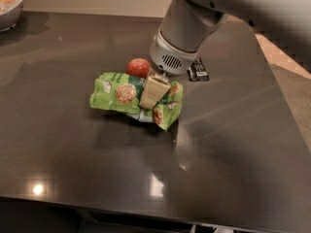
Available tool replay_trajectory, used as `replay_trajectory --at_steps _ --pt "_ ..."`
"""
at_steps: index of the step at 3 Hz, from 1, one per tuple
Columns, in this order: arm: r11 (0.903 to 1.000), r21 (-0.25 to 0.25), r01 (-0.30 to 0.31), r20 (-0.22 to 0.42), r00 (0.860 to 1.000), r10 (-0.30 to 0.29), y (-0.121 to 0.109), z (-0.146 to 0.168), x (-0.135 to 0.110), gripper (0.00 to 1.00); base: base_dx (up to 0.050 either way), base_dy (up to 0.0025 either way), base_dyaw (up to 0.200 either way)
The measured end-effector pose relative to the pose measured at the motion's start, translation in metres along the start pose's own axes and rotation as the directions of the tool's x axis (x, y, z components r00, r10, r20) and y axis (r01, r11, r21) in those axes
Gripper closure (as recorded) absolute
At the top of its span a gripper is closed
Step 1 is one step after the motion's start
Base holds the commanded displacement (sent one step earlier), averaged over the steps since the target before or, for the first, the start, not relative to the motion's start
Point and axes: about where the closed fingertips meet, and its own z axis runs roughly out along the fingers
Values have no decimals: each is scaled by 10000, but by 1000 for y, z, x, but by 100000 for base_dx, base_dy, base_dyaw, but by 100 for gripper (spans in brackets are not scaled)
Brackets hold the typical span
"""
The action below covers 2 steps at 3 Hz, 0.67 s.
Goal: Move green rice chip bag near rxbar chocolate
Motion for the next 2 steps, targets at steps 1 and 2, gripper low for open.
replay_trajectory --at_steps 1,2 --pt "9958 167 -898 628 9941 886 -23 -27 18 100 0 0 0" --pt "9833 278 -1800 1171 9775 1756 -43 -47 36 100 0 0 0"
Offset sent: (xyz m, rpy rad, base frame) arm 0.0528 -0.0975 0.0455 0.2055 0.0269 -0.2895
